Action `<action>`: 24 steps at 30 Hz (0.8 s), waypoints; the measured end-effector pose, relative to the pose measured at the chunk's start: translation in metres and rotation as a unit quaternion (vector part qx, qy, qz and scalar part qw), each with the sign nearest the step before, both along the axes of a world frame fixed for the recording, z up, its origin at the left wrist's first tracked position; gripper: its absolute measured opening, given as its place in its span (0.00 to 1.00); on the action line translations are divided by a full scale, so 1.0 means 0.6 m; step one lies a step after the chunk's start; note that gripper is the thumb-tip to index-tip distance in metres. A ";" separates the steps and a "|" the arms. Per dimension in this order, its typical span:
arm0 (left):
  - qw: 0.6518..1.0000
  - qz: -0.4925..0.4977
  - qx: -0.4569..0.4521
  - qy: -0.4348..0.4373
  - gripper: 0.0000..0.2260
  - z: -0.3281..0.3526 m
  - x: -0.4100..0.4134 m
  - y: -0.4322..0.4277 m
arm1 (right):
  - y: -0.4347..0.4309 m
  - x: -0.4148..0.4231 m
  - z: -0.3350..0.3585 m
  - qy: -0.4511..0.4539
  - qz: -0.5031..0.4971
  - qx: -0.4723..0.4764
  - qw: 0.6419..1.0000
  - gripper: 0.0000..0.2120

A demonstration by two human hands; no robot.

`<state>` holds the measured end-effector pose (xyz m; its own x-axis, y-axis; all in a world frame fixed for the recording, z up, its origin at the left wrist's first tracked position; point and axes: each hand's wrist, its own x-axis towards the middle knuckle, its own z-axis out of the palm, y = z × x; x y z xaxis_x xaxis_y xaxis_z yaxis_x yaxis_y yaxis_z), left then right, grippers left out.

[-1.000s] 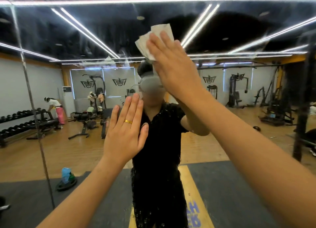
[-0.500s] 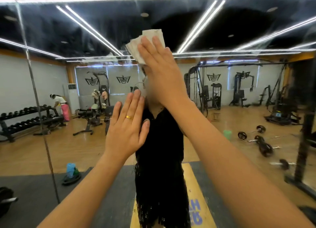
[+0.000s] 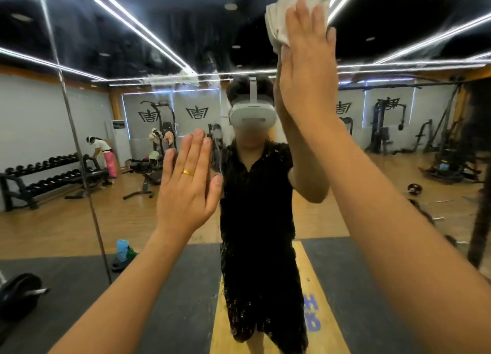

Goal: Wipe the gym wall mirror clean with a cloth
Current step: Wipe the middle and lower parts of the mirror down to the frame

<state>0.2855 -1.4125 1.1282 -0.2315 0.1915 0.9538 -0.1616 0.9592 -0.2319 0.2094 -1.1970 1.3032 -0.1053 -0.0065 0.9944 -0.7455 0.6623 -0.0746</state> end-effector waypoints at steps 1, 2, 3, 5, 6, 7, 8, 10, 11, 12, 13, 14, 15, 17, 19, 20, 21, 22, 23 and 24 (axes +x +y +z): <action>1.000 0.000 0.002 -0.002 0.29 -0.003 0.001 -0.002 | -0.011 0.004 -0.004 0.001 0.001 -0.003 1.000 0.24; 1.000 0.001 0.001 -0.001 0.29 -0.006 0.000 -0.004 | -0.025 0.009 -0.020 0.006 0.000 0.004 1.000 0.25; 1.000 0.004 -0.001 0.002 0.29 -0.008 0.000 -0.007 | -0.040 0.014 -0.044 0.016 -0.005 0.025 1.000 0.25; 1.000 0.006 -0.002 0.007 0.29 -0.008 -0.001 -0.007 | -0.053 0.017 -0.101 0.048 -0.007 0.084 0.995 0.26; 1.000 0.004 -0.002 0.007 0.29 -0.008 -0.001 -0.006 | -0.049 0.015 -0.124 0.063 -0.004 0.109 0.992 0.26; 1.000 0.002 -0.003 0.007 0.29 -0.009 -0.002 -0.005 | -0.040 0.011 -0.134 0.071 -0.002 0.126 0.990 0.26; 1.000 0.002 -0.003 0.007 0.29 -0.009 -0.002 -0.005 | -0.031 0.007 -0.130 0.073 -0.001 0.133 0.988 0.26; 1.000 0.003 0.001 0.008 0.29 -0.011 -0.003 -0.003 | -0.023 0.004 -0.095 0.064 0.000 0.115 0.991 0.25; 1.000 0.003 0.003 0.008 0.29 -0.011 -0.004 -0.003 | -0.026 0.005 -0.070 0.056 0.001 0.095 0.994 0.25; 1.000 0.002 0.005 0.009 0.29 -0.011 -0.004 -0.002 | -0.034 0.006 -0.046 0.047 0.002 0.072 0.996 0.25; 1.000 0.001 0.006 0.010 0.29 -0.010 -0.005 -0.002 | -0.048 0.011 -0.027 0.038 0.002 0.049 0.998 0.25; 1.000 0.002 0.006 0.013 0.28 -0.009 -0.005 -0.002 | -0.067 0.019 -0.018 0.029 -0.003 0.030 0.999 0.25; 1.000 0.001 0.006 0.016 0.28 -0.008 -0.005 -0.003 | -0.089 0.029 -0.021 0.029 -0.010 0.024 0.999 0.26; 1.000 -0.001 0.006 0.018 0.28 -0.009 -0.003 -0.005 | -0.130 0.044 -0.050 0.072 -0.026 0.085 0.993 0.29; 1.000 -0.002 0.005 0.019 0.28 -0.011 -0.003 -0.007 | -0.140 0.038 -0.081 0.126 -0.040 0.189 0.973 0.30; 1.000 -0.003 0.003 0.020 0.28 -0.011 -0.003 -0.007 | -0.127 0.031 -0.081 0.143 -0.045 0.211 0.966 0.31; 1.000 -0.004 0.003 0.021 0.28 -0.011 -0.004 -0.006 | -0.109 0.022 -0.070 0.145 -0.050 0.199 0.968 0.32; 1.000 -0.006 0.002 0.022 0.28 -0.011 -0.005 -0.005 | -0.090 0.014 -0.056 0.119 -0.047 0.159 0.979 0.32; 1.000 -0.008 0.000 0.024 0.28 -0.011 -0.006 -0.004 | -0.070 0.009 -0.037 0.076 -0.037 0.100 0.991 0.31; 1.000 -0.009 -0.002 0.025 0.28 -0.010 -0.007 -0.003 | -0.054 0.007 -0.019 0.036 -0.018 0.030 0.999 0.30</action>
<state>0.2812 -1.4145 1.1222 -0.1797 0.1989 0.9634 -0.1563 0.9611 -0.2276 0.2136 -1.2293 1.2920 -0.0340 -0.0641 0.9974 -0.7228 0.6908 0.0198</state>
